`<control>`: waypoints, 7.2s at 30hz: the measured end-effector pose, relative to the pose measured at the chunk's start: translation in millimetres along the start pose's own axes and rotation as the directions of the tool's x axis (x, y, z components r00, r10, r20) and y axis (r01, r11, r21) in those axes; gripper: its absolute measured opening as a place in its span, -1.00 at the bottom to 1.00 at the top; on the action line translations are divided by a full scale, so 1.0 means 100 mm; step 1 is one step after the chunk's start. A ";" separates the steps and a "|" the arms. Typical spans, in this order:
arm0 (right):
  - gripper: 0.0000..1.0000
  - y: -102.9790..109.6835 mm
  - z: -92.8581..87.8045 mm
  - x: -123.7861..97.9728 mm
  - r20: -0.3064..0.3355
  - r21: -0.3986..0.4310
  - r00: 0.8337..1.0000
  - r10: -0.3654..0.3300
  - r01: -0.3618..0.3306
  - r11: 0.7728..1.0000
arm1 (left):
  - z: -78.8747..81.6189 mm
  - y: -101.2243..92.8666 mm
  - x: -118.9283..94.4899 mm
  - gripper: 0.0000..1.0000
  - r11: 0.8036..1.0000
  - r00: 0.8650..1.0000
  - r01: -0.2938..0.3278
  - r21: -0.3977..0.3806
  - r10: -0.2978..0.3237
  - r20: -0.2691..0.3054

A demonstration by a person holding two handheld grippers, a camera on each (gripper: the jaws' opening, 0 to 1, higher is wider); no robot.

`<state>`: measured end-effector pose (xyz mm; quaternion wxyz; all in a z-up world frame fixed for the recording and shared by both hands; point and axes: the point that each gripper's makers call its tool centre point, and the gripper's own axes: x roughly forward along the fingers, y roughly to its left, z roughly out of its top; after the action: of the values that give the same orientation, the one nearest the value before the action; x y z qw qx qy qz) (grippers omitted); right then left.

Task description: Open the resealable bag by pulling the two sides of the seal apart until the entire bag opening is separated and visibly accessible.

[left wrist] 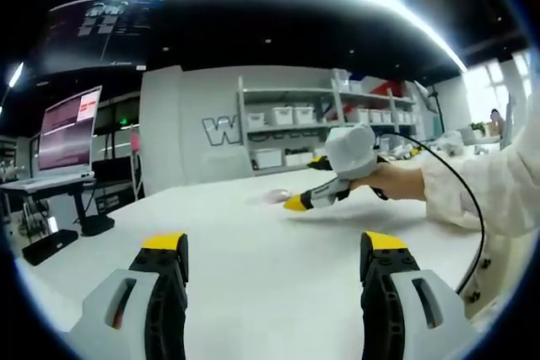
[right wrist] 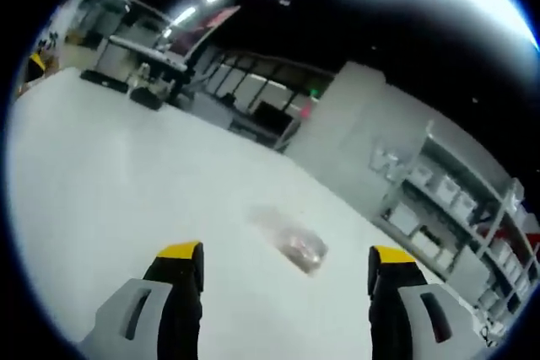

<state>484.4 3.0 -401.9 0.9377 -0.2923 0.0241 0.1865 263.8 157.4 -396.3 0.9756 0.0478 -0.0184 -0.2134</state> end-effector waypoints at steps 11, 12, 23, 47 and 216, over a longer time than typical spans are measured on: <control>0.55 -0.01 -0.01 0.09 0.000 0.170 0.999 -0.045 0.044 0.984 | 0.00 0.04 0.00 0.65 1.000 1.000 -0.001 -0.008 0.001 0.003; 0.55 0.00 -0.01 0.11 0.000 0.179 0.999 -0.043 0.043 0.983 | 0.00 0.04 0.00 0.65 1.000 1.000 0.000 -0.008 0.000 0.003; 0.52 0.05 -0.09 0.19 -0.027 0.229 0.998 -0.051 0.056 0.972 | -0.01 0.04 0.00 0.65 1.000 1.000 0.005 -0.012 -0.005 0.009; 0.49 0.14 -0.09 0.37 -0.046 0.037 0.996 -0.083 0.084 0.996 | -0.04 0.07 0.00 0.65 1.000 1.000 0.002 -0.018 -0.002 0.011; -1.00 -0.47 0.60 0.40 0.109 0.244 0.991 -0.077 0.048 0.969 | 0.06 0.07 -0.10 0.61 1.000 0.999 -0.016 -0.009 0.017 0.044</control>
<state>535.1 14.6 -333.6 0.9714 -0.1654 -0.0179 0.1695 257.1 167.0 -389.3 0.9769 0.0390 -0.0393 -0.2064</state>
